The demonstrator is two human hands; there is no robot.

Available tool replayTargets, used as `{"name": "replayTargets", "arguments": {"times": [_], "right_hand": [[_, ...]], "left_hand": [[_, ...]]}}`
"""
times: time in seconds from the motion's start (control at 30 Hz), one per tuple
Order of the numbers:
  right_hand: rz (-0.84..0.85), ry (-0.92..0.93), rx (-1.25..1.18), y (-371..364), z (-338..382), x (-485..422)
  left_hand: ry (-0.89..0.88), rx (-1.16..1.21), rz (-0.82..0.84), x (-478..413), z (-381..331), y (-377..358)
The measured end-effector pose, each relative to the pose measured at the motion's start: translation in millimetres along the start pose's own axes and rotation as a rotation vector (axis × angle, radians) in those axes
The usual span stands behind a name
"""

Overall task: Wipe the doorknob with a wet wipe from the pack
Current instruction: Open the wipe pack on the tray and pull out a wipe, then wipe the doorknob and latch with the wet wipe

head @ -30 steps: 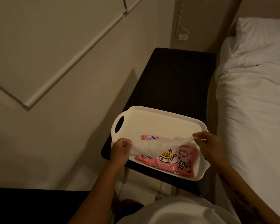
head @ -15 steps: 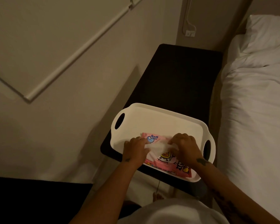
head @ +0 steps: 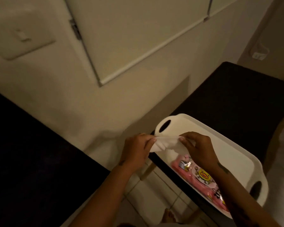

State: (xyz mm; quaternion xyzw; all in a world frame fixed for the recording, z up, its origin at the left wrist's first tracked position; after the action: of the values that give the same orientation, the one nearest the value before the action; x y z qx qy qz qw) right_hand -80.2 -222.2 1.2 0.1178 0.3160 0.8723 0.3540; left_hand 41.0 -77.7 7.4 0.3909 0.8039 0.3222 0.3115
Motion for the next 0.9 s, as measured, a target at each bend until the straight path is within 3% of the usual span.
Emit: {"name": "replayTargets", "arguments": {"times": [0.2, 0.37, 0.5, 0.7, 0.83, 0.9], "right_hand": [[0.084, 0.175, -0.086, -45, 109, -20], [0.173, 0.424, -0.265, -74, 232, -14], [0.203, 0.598, -0.426, -82, 329, -9], [0.118, 0.943, -0.558, -71, 495, 3], [0.032, 1.019, -0.655, -53, 569, 9], [0.003, 1.024, -0.685, -45, 593, 9]], "left_hand": [[0.131, 0.044, -0.227, 36, 27, 123], [0.207, 0.036, -0.482, 87, 40, 232], [0.103, -0.184, -0.634, 118, 19, 317], [-0.102, -0.629, -0.770, 136, -12, 457], [-0.105, -0.779, -0.923, 133, -40, 519], [-0.068, -0.825, -0.922, 124, -51, 535]]}}
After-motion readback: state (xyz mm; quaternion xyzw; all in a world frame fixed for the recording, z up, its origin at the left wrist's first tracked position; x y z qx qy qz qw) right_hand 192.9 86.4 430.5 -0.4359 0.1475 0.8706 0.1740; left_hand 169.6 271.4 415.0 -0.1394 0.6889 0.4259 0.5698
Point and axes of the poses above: each hand's wrist, its own x-axis away from the middle knuckle, its own y-axis out of the back of the hand, z = x × y, the point moved 5 cm from there along -x, towards the middle knuckle, and after that the axes turned 11 degrees about -y, right-handed, at the moved point
